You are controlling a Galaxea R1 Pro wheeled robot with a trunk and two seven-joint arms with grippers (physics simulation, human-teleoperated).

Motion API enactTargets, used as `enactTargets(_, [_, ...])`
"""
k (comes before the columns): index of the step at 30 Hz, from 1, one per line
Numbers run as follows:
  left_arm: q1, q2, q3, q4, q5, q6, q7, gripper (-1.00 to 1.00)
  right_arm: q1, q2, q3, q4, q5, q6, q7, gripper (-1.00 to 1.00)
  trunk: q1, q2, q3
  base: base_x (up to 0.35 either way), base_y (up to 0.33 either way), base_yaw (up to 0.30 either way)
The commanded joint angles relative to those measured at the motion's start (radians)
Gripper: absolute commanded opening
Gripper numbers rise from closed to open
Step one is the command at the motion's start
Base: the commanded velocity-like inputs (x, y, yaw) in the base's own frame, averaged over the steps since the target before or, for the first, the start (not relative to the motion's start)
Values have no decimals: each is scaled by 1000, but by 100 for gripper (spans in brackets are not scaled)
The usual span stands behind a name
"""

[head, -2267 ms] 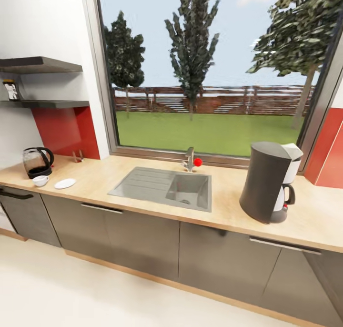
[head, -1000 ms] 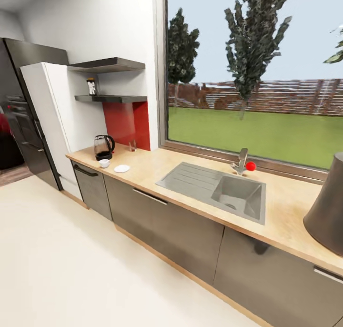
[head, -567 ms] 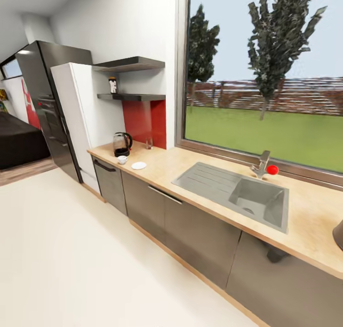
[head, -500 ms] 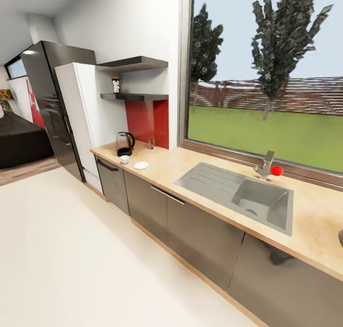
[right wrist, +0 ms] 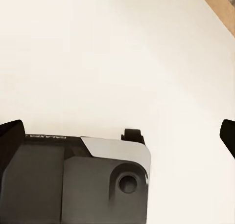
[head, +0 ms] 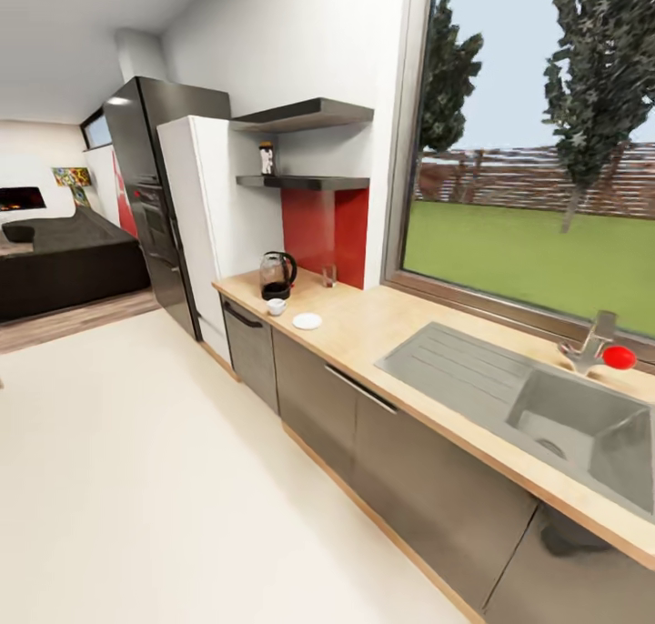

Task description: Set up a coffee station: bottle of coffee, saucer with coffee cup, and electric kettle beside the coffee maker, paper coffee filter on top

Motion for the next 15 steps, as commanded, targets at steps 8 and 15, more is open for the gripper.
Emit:
enactTargets(8, [1,0,1,-2,10,-2,-2,100,0,0,8,-1,-9,5,1,100,1,-2,-7,321,163,267])
enactTargets(15, [1,0,1,-2,10,-2,-2,100,2,0,8,-1,-9,6,2,100,1,-2,-12,301,211,267])
